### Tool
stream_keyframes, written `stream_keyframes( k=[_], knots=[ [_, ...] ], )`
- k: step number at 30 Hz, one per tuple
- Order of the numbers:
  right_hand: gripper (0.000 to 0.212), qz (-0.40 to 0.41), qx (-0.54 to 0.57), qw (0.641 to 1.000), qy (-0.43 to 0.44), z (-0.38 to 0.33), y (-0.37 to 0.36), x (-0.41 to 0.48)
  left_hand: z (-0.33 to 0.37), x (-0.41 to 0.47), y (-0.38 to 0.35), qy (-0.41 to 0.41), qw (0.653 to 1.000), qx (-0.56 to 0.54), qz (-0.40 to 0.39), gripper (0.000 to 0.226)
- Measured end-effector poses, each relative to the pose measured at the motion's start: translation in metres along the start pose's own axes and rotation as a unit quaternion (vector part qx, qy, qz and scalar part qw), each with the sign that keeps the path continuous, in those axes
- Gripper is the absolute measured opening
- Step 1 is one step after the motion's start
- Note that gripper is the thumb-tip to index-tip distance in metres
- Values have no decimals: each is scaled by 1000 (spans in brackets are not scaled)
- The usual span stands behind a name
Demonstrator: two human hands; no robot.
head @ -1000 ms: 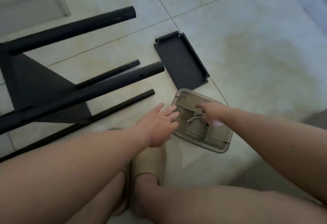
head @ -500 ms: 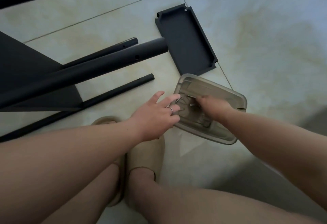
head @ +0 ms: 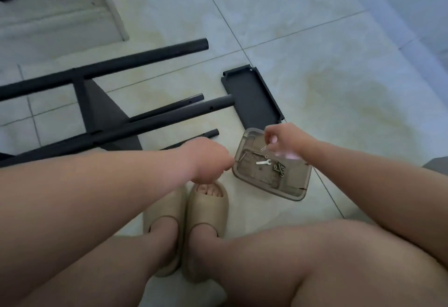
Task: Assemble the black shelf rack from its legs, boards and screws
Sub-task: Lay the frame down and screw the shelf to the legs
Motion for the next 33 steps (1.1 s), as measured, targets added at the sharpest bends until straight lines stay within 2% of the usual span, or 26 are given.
stream_keyframes(
  k=[3, 7, 9, 13, 16, 18, 25, 28, 31, 33],
  knots=[
    [19, 45, 31, 998, 9, -44, 31, -24, -16, -41, 30, 86, 990, -102, 41, 26],
    [15, 138, 101, 984, 47, -111, 64, -50, -43, -97, 61, 171, 928, -320, 81, 19],
    [18, 168, 126, 974, 81, -148, 70, -58, -61, -126, 69, 208, 882, -401, 129, 18],
    [17, 167, 129, 968, 133, -214, 67, -60, -102, -185, 50, 287, 741, -586, 160, 12],
    [13, 134, 119, 971, 156, -253, 62, -54, -134, -216, 29, 346, 682, -624, 159, 13],
    [11, 112, 113, 974, 161, -270, 58, -47, -154, -227, 19, 383, 660, -628, 149, 14],
    [15, 55, 68, 978, 189, -298, 34, -7, -202, -214, -24, 430, 665, -601, 108, 19],
    [20, 35, 70, 977, 198, -304, 26, 14, -216, -199, -32, 417, 704, -569, 75, 18],
    [20, 16, 83, 974, 209, -309, 18, 32, -220, -181, -37, 391, 757, -524, 9, 35],
    [17, 4, 91, 972, 217, -310, 13, 41, -222, -172, -38, 380, 775, -504, -22, 43]
  ],
)
Point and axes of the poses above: each hand's wrist, its own x-axis towards the middle knuckle, its own y-axis out of the back of the hand, z = x × y, the point moved 2 cm from there along x, towards the middle knuckle, and after that the axes turned 14 degrees about y, right-handed, at the moved point
